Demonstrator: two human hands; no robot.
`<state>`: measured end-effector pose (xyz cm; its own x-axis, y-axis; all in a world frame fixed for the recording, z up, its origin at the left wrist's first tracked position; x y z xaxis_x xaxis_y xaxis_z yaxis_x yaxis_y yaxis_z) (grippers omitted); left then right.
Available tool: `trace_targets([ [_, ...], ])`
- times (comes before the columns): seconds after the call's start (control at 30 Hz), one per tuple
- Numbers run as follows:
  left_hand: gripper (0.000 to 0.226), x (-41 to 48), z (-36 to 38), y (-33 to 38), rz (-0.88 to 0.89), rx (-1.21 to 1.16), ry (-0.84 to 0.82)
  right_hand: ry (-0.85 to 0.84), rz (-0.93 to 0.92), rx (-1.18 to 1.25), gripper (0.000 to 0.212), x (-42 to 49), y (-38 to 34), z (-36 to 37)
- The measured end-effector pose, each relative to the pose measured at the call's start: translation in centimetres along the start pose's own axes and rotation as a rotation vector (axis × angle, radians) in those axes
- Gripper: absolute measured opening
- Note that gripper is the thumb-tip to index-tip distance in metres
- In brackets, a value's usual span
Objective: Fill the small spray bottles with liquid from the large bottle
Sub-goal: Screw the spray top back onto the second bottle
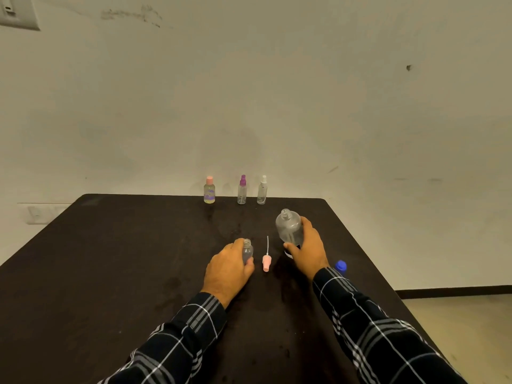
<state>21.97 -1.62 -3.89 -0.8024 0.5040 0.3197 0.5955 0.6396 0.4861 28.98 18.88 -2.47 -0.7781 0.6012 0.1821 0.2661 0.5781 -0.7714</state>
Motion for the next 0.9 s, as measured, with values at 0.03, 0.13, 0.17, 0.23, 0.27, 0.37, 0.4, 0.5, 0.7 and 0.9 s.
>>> trace_targets([
  [0.03, 0.044, 0.0, 0.0, 0.0, -0.001, 0.0, 0.0, 0.012, 0.028, 0.032, 0.078, 0.0, 0.4, -0.1],
  [0.13, 0.047, 0.1, 0.1, -0.1, -0.007, -0.001, -0.012, 0.039, 0.111, 0.106, 0.081, 0.0, 1.2, -0.3],
  [0.17, 0.048, 0.2, 0.0, -0.1, -0.008, -0.001, -0.014, 0.041, 0.125, 0.112, 0.082, 0.1, 1.4, -0.3],
  [0.23, 0.049, 0.2, 0.0, -0.2, -0.004, 0.001, -0.019, 0.025, 0.162, 0.117, 0.081, 0.2, 1.8, -0.3],
  [0.27, 0.049, 0.2, 0.0, -0.2, -0.002, 0.001, -0.025, 0.006, 0.183, 0.115, 0.079, 0.3, 2.1, -0.3],
  [0.37, 0.05, 0.2, -0.1, -0.2, 0.006, -0.005, -0.027, -0.044, 0.244, 0.084, 0.077, 0.5, 2.7, -0.1],
  [0.4, 0.05, 0.1, -0.1, -0.2, 0.005, -0.004, -0.025, -0.007, 0.251, 0.08, 0.08, 0.2, 2.6, -0.3],
  [0.5, 0.05, 0.2, -0.1, -0.2, 0.004, -0.013, -0.027, 0.354, 0.145, -0.012, 0.061, -2.4, 0.6, -2.8],
  [0.7, 0.046, 0.0, -0.4, -0.4, 0.019, -0.052, -0.011, 0.024, -0.063, -0.473, 0.022, -4.8, -2.6, 2.2],
  [0.9, 0.048, 0.1, -0.6, -0.5, 0.015, -0.08, -0.013, -0.089, 0.128, -0.544, 0.048, -3.9, -1.4, 5.0],
])
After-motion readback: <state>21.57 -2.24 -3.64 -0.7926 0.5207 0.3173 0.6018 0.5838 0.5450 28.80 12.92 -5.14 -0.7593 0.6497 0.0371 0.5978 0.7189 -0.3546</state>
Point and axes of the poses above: each hand's wrist, its own x-axis towards the middle knuckle, its own z-axis out of the palm, y = z × x, the point moved 7 cm from there along x, towards the middle knuckle, and after that the axes turned 2 degrees about z, right-handed, at the moved point
